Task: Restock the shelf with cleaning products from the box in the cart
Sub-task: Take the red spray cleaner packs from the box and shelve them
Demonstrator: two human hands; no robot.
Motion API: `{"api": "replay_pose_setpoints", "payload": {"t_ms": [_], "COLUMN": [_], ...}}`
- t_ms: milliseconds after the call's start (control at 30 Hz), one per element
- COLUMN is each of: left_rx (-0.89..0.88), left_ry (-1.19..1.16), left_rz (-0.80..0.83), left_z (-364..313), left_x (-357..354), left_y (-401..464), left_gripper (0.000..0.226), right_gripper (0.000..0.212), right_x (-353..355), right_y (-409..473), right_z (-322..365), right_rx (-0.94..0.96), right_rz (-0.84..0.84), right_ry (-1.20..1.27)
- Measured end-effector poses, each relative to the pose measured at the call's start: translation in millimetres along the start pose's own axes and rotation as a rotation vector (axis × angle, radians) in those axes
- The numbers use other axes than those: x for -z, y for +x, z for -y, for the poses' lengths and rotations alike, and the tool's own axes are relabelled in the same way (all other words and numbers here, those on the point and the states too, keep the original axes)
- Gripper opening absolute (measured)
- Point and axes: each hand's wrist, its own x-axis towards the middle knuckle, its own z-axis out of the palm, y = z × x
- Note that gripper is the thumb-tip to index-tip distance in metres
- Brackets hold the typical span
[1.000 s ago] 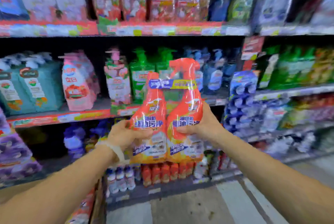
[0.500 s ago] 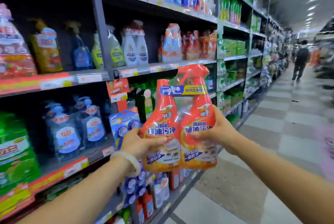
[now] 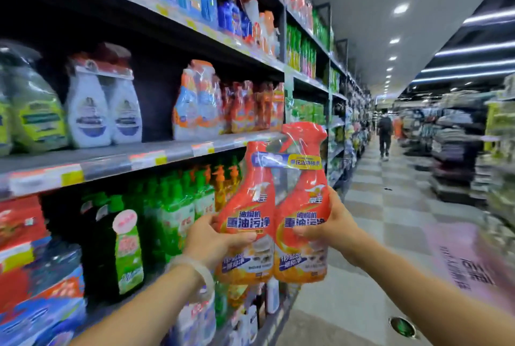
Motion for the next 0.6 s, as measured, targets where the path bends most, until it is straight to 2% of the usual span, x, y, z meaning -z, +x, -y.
{"api": "replay_pose_setpoints", "payload": {"t_ms": [300, 600], "left_rx": [-0.06, -0.147], "left_ry": [0.04, 0.056], "left_rz": [0.046, -0.044], "left_z": [5, -13], "left_x": [-75, -152], "left_y": [153, 331], "left_gripper": [0.04, 0.051], "right_gripper": [0.086, 0.086], "right_x": [52, 111], "right_y": [148, 354], "right_z": [-35, -48], "right_rx": [0.01, 0.133], "right_rz": [-0.07, 0.017], "right_ry": [-0.035, -0.074]}}
